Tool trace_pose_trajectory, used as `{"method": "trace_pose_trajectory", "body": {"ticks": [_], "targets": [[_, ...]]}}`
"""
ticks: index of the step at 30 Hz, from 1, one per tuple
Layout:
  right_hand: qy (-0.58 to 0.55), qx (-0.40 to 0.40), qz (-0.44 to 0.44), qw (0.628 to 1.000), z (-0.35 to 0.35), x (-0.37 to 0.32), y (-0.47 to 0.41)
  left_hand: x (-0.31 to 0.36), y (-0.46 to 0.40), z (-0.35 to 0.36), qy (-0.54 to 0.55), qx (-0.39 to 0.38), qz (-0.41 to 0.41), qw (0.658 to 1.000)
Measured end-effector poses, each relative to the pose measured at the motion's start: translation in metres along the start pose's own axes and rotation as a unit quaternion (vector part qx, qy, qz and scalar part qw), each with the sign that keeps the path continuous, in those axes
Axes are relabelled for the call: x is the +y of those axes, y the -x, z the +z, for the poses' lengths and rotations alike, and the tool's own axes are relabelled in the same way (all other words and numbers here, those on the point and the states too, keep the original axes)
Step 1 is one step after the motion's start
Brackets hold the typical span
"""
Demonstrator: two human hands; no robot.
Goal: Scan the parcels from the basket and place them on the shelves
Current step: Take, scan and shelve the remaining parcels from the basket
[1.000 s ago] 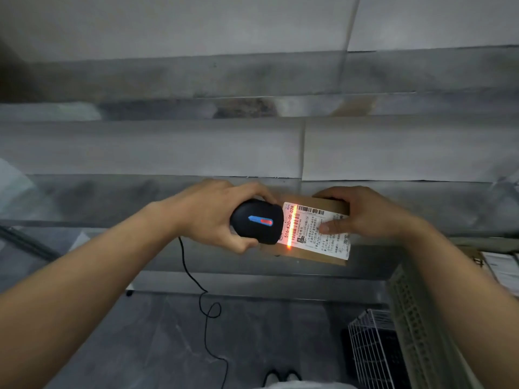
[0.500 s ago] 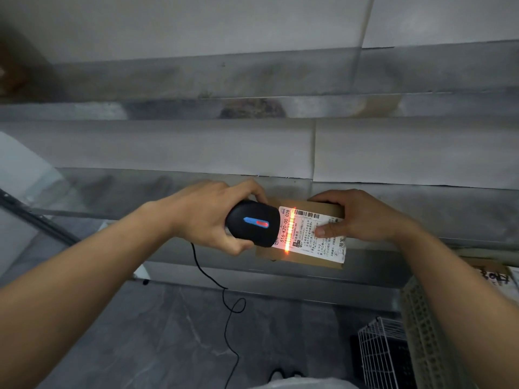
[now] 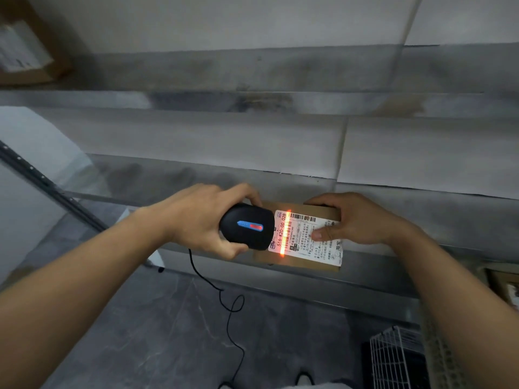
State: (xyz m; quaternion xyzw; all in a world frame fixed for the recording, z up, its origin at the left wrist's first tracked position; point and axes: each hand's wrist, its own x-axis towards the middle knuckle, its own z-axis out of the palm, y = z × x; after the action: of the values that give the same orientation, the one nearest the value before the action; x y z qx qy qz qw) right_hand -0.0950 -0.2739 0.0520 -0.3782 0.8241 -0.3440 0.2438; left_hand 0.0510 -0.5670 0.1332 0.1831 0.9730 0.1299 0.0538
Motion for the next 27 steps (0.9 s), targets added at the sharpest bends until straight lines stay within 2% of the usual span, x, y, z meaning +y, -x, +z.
{"method": "trace_pose_trajectory", "body": {"ticks": [9, 13, 16, 20, 27], "targets": [[-0.012, 0.028, 0.001, 1.0, 0.044, -0.072, -0.042, -0.061, 0.079, -0.003, 0.042, 0.082, -0.013, 0.996], [-0.034, 0.04, -0.007, 0.999, 0.073, -0.105, -0.064, -0.097, 0.121, -0.004, 0.133, 0.154, -0.04, 0.978], [-0.07, 0.068, -0.02, 0.995, 0.098, -0.131, -0.081, -0.119, 0.157, 0.0, 0.205, 0.247, -0.078, 0.944], [-0.126, 0.112, -0.046, 0.985, 0.133, -0.165, -0.104, -0.138, 0.199, 0.006, 0.274, 0.363, -0.135, 0.88], [-0.207, 0.181, -0.091, 0.957, 0.187, -0.225, -0.144, -0.166, 0.25, 0.009, 0.347, 0.508, -0.202, 0.762]]}}
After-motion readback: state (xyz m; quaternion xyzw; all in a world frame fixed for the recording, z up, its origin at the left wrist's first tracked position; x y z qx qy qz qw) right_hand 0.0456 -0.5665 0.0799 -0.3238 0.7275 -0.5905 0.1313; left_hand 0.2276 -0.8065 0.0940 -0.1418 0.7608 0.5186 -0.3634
